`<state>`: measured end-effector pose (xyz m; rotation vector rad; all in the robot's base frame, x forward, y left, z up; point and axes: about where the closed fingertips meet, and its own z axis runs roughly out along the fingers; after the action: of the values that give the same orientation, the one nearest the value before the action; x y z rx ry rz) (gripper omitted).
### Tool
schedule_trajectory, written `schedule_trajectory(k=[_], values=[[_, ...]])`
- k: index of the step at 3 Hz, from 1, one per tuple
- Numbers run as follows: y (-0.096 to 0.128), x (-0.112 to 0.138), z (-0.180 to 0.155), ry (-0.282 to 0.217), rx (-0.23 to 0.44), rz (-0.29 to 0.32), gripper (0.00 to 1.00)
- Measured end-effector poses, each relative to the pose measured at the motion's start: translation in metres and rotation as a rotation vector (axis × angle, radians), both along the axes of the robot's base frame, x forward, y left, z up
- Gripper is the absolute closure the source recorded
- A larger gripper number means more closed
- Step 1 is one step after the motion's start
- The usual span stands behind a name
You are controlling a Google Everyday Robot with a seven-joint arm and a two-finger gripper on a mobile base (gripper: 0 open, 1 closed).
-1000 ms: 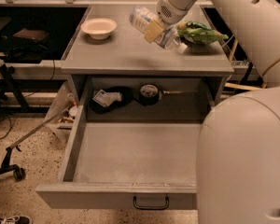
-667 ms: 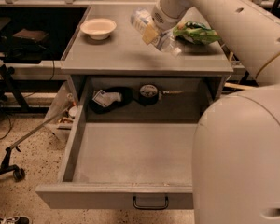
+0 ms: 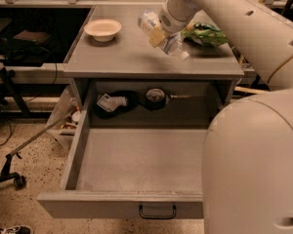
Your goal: Pick blue plastic bottle from top drawer and place on counter
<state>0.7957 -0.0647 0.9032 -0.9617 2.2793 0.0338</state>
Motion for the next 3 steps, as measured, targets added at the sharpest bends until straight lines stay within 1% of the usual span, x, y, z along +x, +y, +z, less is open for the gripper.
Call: schedule_trajectory(k=[1,2,3], values=[[0.005,0.023,-0.033,0.019,-0.053,-0.024,1.00],[0.010,0.045,-0.066,0.053,-0.129,-0.032,1.00],[0.010,0.045,-0.059,0.053,-0.129,-0.032,0.81]])
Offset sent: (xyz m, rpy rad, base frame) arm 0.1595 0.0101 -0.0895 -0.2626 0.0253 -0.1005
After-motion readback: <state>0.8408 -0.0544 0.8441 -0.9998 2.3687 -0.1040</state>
